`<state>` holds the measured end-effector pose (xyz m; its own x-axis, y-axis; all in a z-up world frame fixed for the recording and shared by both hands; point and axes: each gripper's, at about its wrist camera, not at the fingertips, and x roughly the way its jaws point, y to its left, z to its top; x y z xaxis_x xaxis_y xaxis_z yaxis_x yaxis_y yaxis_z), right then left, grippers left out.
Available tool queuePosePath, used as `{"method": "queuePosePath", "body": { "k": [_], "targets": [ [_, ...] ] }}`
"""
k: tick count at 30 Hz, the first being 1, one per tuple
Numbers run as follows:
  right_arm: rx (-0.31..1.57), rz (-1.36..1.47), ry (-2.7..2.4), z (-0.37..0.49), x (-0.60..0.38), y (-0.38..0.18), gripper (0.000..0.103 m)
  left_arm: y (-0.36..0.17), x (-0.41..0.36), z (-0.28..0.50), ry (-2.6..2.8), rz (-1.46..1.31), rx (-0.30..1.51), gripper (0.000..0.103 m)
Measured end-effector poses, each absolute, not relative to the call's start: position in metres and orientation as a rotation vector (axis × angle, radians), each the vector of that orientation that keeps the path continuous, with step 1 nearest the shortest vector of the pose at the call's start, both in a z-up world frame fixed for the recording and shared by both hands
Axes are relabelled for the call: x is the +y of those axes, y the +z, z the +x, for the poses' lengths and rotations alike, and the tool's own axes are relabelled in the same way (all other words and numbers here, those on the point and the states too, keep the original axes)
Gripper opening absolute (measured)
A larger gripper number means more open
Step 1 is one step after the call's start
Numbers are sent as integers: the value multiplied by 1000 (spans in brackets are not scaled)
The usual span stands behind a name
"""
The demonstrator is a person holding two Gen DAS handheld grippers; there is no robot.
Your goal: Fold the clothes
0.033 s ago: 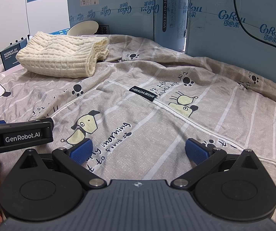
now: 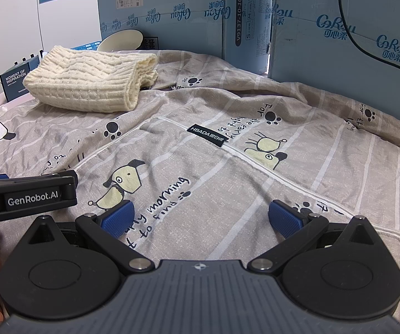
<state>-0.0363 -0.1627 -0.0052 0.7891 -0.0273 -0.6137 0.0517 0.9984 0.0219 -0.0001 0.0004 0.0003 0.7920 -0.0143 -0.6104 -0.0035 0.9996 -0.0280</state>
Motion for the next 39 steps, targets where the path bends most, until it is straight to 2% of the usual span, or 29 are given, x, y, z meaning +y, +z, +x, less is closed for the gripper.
{"method": "queuePosePath", "body": {
  "k": [20, 29, 39],
  "targets": [
    [648, 44, -45, -39, -161, -2, 103, 7, 6, -5, -12, -43, 650, 103],
    [540, 18, -63, -64, -157, 28, 103, 34, 25, -21, 11, -130, 603, 103],
    [561, 97, -107, -85, -172, 61, 103, 66, 29, -48, 2, -134, 542, 103]
  ]
}}
